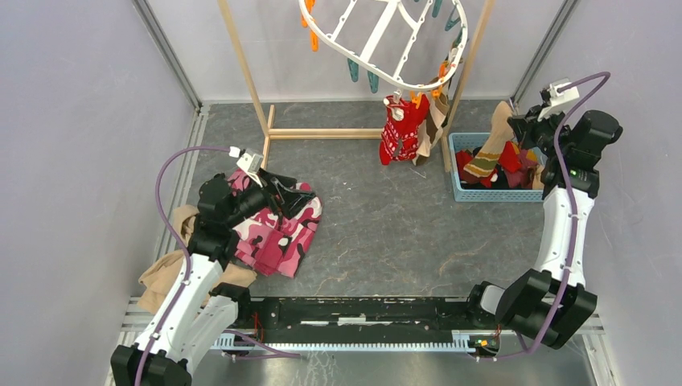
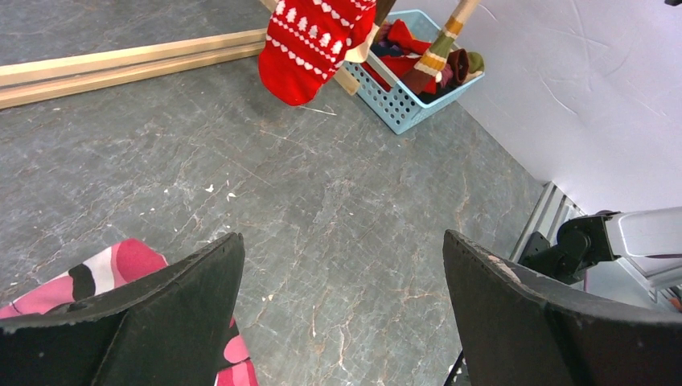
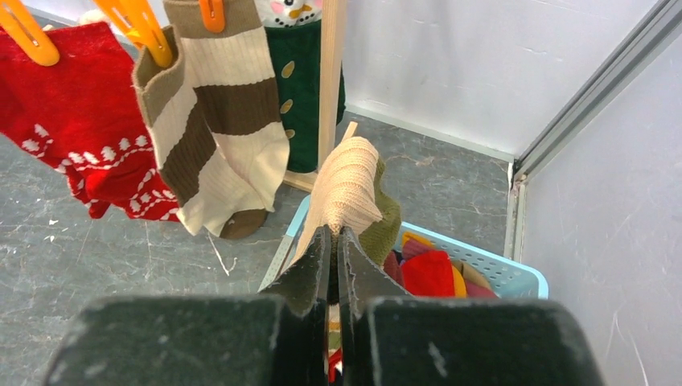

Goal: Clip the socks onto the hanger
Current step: Pick up the sock from the bin.

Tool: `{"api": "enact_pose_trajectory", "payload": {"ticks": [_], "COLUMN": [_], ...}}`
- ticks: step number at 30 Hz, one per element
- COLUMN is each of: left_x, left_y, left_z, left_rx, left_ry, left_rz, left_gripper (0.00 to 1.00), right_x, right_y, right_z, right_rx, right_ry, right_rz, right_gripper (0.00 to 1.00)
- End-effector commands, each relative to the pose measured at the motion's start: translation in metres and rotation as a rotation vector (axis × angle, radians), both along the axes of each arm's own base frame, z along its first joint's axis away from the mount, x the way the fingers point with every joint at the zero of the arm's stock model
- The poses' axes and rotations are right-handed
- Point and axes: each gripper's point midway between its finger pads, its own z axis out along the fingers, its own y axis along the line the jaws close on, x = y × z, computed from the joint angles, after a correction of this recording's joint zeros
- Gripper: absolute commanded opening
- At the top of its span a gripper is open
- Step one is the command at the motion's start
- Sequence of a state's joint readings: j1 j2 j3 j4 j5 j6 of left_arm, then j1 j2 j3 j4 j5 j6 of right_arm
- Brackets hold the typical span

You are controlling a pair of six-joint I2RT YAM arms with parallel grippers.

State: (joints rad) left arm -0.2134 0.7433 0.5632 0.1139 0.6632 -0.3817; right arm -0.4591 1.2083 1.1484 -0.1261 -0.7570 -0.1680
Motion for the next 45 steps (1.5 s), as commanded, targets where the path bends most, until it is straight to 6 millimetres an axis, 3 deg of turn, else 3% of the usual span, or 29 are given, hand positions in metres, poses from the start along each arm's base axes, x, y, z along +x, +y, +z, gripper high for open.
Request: {"api": "enact_pose_trajectory", "payload": {"ticks": [1, 6, 11, 14, 19, 23, 26, 31, 35, 38, 45], "left_x": [-0.01, -0.028, -0.048, -0.063, -0.088, -0.091, -0.093, -0.084, -0.057, -0.048, -0.025], "left_y": [-0.009, -0.02, -0.038, -0.068, -0.127, -0.153, -0.166, -0.188, -0.193, -0.2, -0.226], "left_z": [0.017, 0.03, 0.043, 0.043, 0.019, -0.011, -0.024, -0.034, -0.069, -0.085, -0.091], "left_rx": [-0.07, -0.14, -0.197, -0.175, -0.06, 0.04, 0.058, 0.077, 0.195, 0.238, 0.265], "left_ry": [-0.035, -0.078, -0.138, -0.155, -0.239, -0.338, -0.382, -0.362, -0.293, -0.269, -0.309], "left_rz": [-0.073, -0.187, -0.271, -0.303, -0.318, -0.291, -0.292, -0.179, -0.011, 0.032, 0.103], "left_gripper": [0.97, 0.97, 0.97, 0.96, 0.94, 0.93, 0.93, 0.93, 0.86, 0.82, 0.73], "right_x": [-0.017, -0.039, -0.062, -0.08, -0.109, -0.129, -0.137, -0.145, -0.145, -0.144, -0.144], "right_y": [0.011, 0.032, 0.064, 0.092, 0.148, 0.198, 0.223, 0.245, 0.252, 0.254, 0.255], "right_z": [0.057, 0.081, 0.079, 0.067, 0.038, 0.007, -0.008, -0.02, -0.024, -0.028, -0.032], "right_rx": [-0.116, -0.153, -0.116, -0.103, -0.061, -0.007, 0.037, 0.112, 0.153, 0.175, 0.206], "right_ry": [-0.142, -0.172, -0.152, -0.128, -0.082, -0.021, 0.008, 0.037, 0.054, 0.068, 0.098], "right_rz": [0.036, 0.124, 0.276, 0.41, 0.62, 0.793, 0.855, 0.917, 0.931, 0.936, 0.934], "right_gripper": [0.02, 0.02, 0.0, 0.0, 0.0, 0.0, 0.0, 0.0, 0.0, 0.0, 0.0]}}
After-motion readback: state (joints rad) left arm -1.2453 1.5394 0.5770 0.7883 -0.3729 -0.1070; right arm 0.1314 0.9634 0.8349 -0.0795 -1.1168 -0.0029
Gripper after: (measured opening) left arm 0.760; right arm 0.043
